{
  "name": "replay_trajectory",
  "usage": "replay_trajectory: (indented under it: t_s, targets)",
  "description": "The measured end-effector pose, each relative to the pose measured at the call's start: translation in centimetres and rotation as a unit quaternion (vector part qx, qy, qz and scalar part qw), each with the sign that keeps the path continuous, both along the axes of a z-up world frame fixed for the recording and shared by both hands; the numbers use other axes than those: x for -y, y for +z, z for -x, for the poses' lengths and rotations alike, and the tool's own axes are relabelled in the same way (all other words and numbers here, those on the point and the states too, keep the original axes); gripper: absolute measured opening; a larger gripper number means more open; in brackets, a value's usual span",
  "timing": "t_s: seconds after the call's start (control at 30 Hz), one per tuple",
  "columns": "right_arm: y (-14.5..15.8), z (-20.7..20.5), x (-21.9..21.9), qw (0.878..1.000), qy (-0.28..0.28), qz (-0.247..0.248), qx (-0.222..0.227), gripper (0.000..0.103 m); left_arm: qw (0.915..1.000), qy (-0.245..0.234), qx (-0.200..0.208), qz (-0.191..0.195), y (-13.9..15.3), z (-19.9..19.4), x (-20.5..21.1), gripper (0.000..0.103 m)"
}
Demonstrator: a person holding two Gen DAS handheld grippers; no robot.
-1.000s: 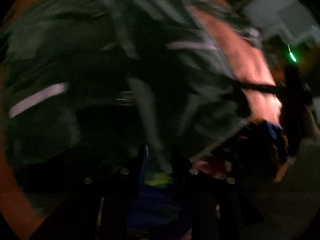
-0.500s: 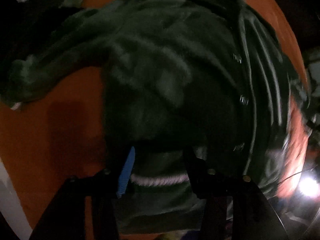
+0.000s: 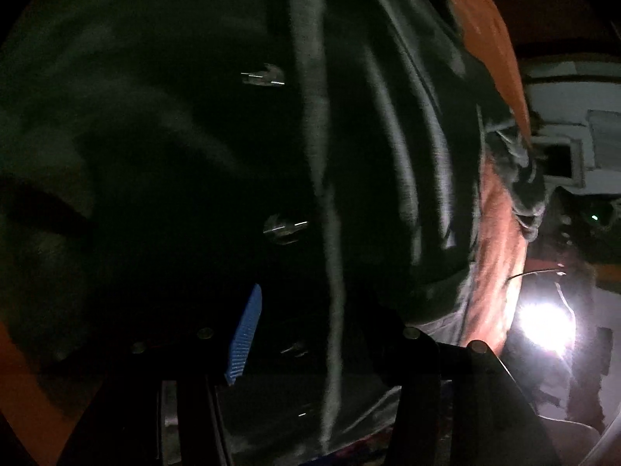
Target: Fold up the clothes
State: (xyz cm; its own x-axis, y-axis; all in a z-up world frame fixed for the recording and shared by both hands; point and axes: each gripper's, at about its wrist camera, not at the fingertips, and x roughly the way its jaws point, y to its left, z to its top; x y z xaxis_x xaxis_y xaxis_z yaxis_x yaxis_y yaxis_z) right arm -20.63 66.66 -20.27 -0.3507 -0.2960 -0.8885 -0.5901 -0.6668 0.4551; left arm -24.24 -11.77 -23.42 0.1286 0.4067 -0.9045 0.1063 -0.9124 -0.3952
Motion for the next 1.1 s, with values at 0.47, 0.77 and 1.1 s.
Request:
replay_trajectory:
  t_s: [0.47,0.77,1.1]
  targets:
    - [16.5,2.6,4.2,0.958,0.102,-0.164,-0.213,0.014,0.9953,0.062,0.0,-0.075,-3.0,-0.1,-1.4,0.053]
    - [4.2,-6.6,5.2,0.976,0.152,-0.14,-0.069,0.018,0.9932,0.074,0.02,-0.088,-3.7,-2.1,-0.5,0.053]
    - [1.7,-9.2,3.5,0.989,0.115,-0.045,-0.081,0.078,0.992,0.081,0.025,-0.093,-4.3,-2.9,-1.4,0.053]
